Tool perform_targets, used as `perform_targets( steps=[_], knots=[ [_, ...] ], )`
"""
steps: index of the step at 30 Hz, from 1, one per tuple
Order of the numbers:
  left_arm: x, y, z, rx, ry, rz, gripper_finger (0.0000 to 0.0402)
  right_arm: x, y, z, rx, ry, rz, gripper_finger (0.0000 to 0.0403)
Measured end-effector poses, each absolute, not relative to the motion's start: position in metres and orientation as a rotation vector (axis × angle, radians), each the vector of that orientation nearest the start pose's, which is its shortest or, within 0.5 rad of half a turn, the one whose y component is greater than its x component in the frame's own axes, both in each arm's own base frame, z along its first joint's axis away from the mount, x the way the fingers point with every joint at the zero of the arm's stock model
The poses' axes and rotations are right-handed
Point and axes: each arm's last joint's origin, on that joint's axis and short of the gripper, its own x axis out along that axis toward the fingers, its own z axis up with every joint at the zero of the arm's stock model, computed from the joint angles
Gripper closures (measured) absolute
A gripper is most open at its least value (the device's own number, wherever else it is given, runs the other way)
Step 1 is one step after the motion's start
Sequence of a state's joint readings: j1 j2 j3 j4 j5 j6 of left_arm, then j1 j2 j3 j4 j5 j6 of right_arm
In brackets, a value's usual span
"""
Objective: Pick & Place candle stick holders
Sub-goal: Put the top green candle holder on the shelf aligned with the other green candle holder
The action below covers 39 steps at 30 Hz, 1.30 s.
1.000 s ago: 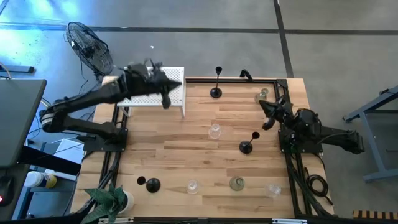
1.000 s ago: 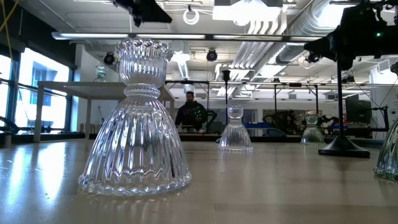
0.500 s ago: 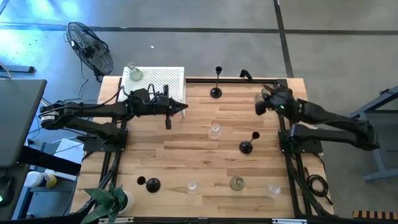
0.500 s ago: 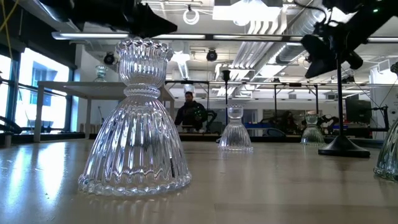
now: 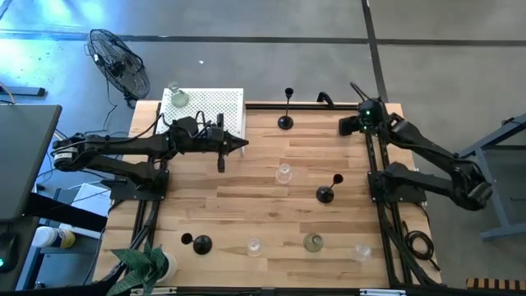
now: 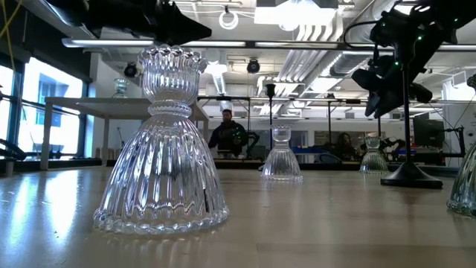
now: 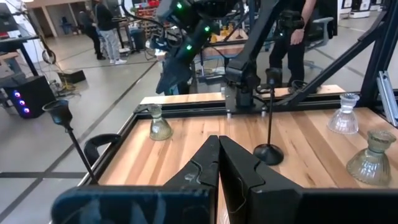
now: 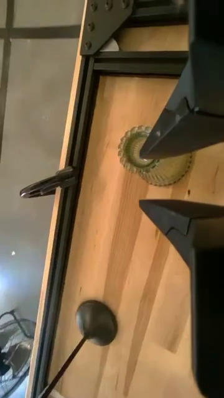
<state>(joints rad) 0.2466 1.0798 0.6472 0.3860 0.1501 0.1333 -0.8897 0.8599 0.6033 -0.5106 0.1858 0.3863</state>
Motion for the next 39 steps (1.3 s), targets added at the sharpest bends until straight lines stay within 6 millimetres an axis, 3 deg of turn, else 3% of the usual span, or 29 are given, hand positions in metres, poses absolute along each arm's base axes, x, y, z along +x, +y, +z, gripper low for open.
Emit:
perform_targets(
  steps=[9, 14, 32, 39],
  knots=[
    [0.233, 0.054, 0.284, 0.121, 0.051, 0.069, 0.0399, 0.109, -0.144, 0.223, 0.602, 0.591, -1.261, 0.0161],
    [0.233, 0.053, 0.283, 0.12, 0.057, 0.069, 0.0399, 0.116, -0.15, 0.212, 0.609, 0.642, -1.303, 0.0128],
    [0.233, 0.053, 0.281, 0.112, 0.08, 0.065, 0.0399, 0.129, -0.178, 0.177, 0.63, 0.735, -1.39, 0.013],
    [0.233, 0.053, 0.279, 0.106, 0.098, 0.064, 0.0399, 0.131, -0.18, 0.173, 0.636, 0.751, -1.373, 0.0191]
  ],
)
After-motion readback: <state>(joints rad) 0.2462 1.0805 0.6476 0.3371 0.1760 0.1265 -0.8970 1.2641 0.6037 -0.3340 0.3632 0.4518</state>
